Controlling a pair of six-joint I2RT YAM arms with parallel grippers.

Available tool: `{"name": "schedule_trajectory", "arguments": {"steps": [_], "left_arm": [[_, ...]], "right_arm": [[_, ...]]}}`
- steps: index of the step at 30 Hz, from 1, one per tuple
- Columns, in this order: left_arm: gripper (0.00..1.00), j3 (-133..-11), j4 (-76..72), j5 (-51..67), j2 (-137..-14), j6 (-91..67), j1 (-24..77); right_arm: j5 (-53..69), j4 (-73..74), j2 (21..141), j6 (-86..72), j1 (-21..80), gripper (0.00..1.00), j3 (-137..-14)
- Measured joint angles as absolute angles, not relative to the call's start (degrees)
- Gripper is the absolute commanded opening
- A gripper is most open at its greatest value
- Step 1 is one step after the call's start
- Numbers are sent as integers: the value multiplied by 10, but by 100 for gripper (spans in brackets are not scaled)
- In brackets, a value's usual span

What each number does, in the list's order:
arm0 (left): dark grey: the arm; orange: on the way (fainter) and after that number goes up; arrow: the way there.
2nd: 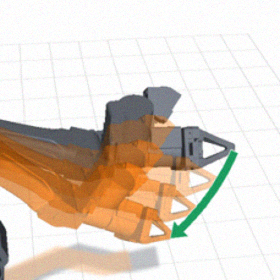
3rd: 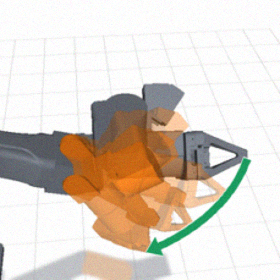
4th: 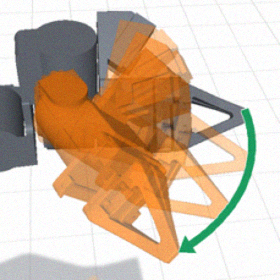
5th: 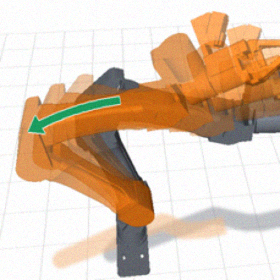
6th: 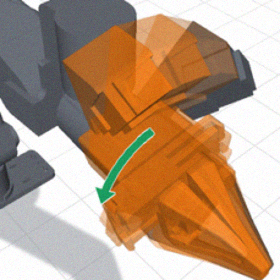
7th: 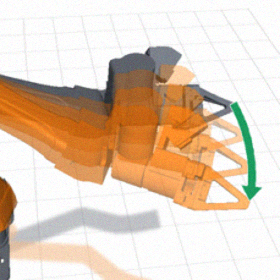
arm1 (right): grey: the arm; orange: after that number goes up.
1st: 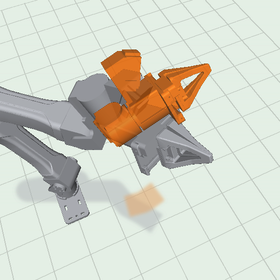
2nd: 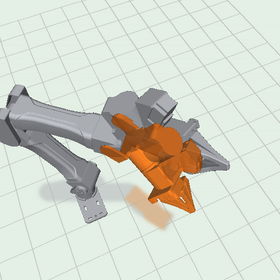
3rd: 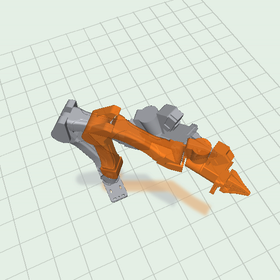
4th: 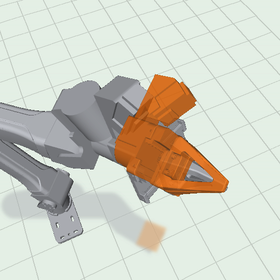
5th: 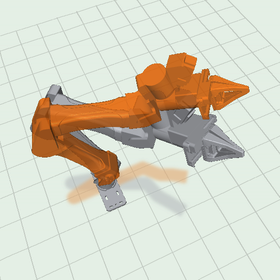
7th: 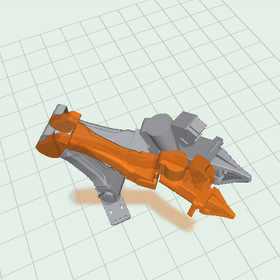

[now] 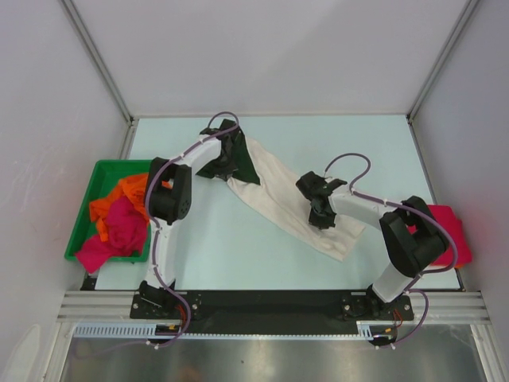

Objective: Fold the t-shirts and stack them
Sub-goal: Rotate the tshirt 90 degrees

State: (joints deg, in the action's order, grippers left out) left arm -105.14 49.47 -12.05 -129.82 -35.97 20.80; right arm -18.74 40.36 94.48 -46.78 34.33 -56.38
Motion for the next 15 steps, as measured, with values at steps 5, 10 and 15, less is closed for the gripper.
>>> {"name": "schedule_trajectory", "arguments": {"steps": [5, 10, 15], "left_arm": [[0, -1036, 482, -127, -1291, -360, 210], [0, -1020, 468, -129, -1282, -360, 210], [0, -989, 452, -130, -1264, -360, 210]], "right_arm": [[-202, 417, 944, -454, 327, 19, -606], [-225, 411, 944, -427, 283, 18, -667], [-239, 402, 981, -402, 218, 16, -694]]}}
